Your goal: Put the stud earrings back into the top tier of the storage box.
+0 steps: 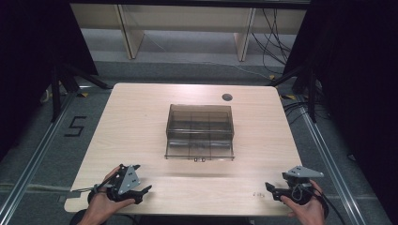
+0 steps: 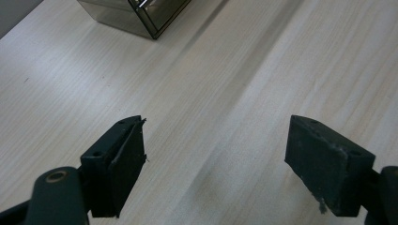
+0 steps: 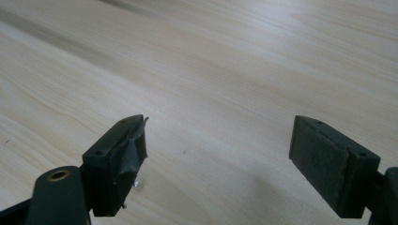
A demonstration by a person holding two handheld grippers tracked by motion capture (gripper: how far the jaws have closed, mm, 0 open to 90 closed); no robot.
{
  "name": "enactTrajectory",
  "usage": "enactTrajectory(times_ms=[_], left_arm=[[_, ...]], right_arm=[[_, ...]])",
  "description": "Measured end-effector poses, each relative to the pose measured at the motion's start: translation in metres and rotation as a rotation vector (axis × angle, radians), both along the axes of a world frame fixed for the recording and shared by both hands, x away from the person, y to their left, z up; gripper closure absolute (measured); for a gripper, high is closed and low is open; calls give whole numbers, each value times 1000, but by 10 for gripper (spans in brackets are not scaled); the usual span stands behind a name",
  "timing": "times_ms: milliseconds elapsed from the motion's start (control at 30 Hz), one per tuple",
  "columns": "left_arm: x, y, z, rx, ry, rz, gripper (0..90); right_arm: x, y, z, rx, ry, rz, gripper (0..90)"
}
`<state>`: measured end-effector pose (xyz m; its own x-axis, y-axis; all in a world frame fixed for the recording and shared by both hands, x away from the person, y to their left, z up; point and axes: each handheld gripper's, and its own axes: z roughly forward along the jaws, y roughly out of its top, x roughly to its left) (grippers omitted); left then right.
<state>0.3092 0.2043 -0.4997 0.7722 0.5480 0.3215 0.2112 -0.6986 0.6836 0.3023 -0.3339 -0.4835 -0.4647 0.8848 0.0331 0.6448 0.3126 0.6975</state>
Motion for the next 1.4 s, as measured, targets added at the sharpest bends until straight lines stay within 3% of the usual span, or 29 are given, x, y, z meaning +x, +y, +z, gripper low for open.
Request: enactTrajectory(times_ms=[100, 167, 200, 233, 267, 300, 333, 400, 500, 567, 633, 833, 933, 1033, 1067, 1167, 1200, 1300, 1333, 1400], left_arm=[[0, 0, 0, 2, -6, 2, 197], [0, 0, 0, 1, -2, 2, 196], [0, 0, 0, 1, -6, 6, 196], [0, 0, 0, 1, -6, 6, 196], [0, 0, 0, 6, -9, 1, 196], [0, 0, 0, 6, -9, 1, 196], [0, 0, 0, 9, -13, 0, 196], [0, 0, 0, 5, -8, 5, 196], [0, -1, 0, 2, -5, 4, 196], [0, -1, 0, 2, -4, 6, 196], [0, -1, 0, 4, -2, 5, 196], [0, -1, -1, -6, -5, 4, 196], [0, -2, -1, -10, -9, 12, 196], [0, -1, -1, 5, -7, 6, 196], [0, -1, -1, 4, -6, 6, 196], [0, -1, -1, 2, -4, 5, 196], [0, -1, -1, 2, -4, 6, 196], [0, -1, -1, 3, -4, 6, 196], [0, -1, -1, 3, -4, 7, 196], [0, -1, -1, 5, -3, 7, 196]], right_arm=[[1, -1, 0, -26, -18, 23, 203], [0, 1, 2, -13, 23, 21, 203], [2, -1, 2, -34, 15, 50, 203], [1, 0, 2, -28, 21, 44, 201], [1, 0, 2, -60, -2, 41, 201], [1, 1, 1, -30, 21, 44, 203], [1, 2, 2, -50, 7, 45, 204], [0, 4, 4, -67, 29, 47, 206], [0, 5, 6, -57, 31, 63, 220], [0, 7, 8, -73, 23, 91, 276], [-2, 10, 11, -67, 46, 88, 280], [-4, 15, 13, -90, 43, 105, 333], [-2, 16, 16, -119, 66, 150, 367], [-3, 18, 17, -114, 75, 157, 378], [-5, 20, 19, -108, 105, 148, 394], [-5, 21, 20, -138, 97, 174, 411], [-7, 24, 21, -124, 130, 164, 433], [-6, 26, 20, -133, 109, 181, 451], [-6, 27, 22, -137, 141, 185, 465], [-6, 30, 21, -162, 110, 220, 484]])
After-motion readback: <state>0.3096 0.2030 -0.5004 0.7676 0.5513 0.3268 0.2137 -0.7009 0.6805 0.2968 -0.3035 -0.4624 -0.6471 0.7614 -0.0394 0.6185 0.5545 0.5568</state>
